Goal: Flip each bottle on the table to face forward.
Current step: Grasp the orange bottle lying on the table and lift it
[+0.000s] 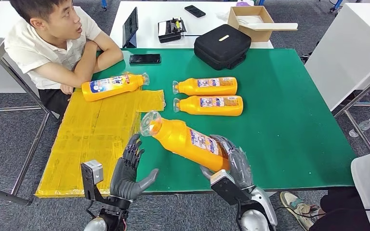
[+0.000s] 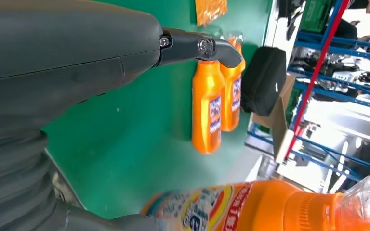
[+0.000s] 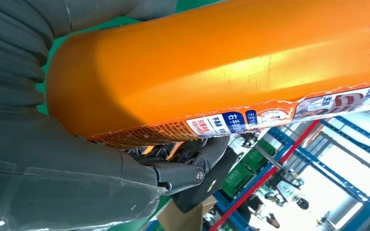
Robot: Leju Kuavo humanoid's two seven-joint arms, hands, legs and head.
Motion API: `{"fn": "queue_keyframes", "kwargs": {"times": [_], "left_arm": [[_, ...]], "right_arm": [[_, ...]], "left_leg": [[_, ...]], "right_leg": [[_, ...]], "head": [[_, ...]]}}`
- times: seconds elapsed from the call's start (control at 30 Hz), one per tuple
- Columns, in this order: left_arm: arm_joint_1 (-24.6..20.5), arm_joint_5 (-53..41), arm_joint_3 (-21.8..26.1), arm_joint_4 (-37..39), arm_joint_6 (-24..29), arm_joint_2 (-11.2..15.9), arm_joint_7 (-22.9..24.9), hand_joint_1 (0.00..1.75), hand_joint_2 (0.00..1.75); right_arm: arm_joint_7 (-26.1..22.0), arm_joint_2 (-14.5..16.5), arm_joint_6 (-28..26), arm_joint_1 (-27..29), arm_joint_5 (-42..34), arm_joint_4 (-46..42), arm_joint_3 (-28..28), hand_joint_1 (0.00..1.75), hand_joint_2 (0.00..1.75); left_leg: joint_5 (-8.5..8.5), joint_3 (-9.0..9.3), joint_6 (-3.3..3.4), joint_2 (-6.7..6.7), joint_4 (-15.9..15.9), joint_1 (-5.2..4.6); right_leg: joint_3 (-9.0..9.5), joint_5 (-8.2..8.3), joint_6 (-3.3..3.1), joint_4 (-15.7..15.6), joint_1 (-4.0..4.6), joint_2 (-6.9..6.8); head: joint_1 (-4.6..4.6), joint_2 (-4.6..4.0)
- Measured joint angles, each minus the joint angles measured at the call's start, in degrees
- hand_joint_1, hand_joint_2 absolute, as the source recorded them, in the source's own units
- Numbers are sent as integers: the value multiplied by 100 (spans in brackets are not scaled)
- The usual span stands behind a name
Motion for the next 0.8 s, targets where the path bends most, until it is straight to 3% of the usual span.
{"fn": "queue_keyframes", "kwargs": {"times": [0.37, 0.8], "left_arm": [[-98, 592, -56, 204, -300, -3, -33, 0, 175], [-376, 699, -67, 536, -23, -21, -110, 0, 175]], "right_arm": [[-65, 167, 9, -495, 276, 796, 80, 175, 175], [18, 440, -355, -861, 1029, 1509, 413, 175, 175]], "left_leg": [[1, -1, -1, 0, 0, 0], [3, -3, -2, 1, 0, 1]], "right_leg": [[-3, 0, 0, 1, 0, 0], [-6, 0, 0, 3, 1, 0]], "head": [[0, 0], [1, 0]]}}
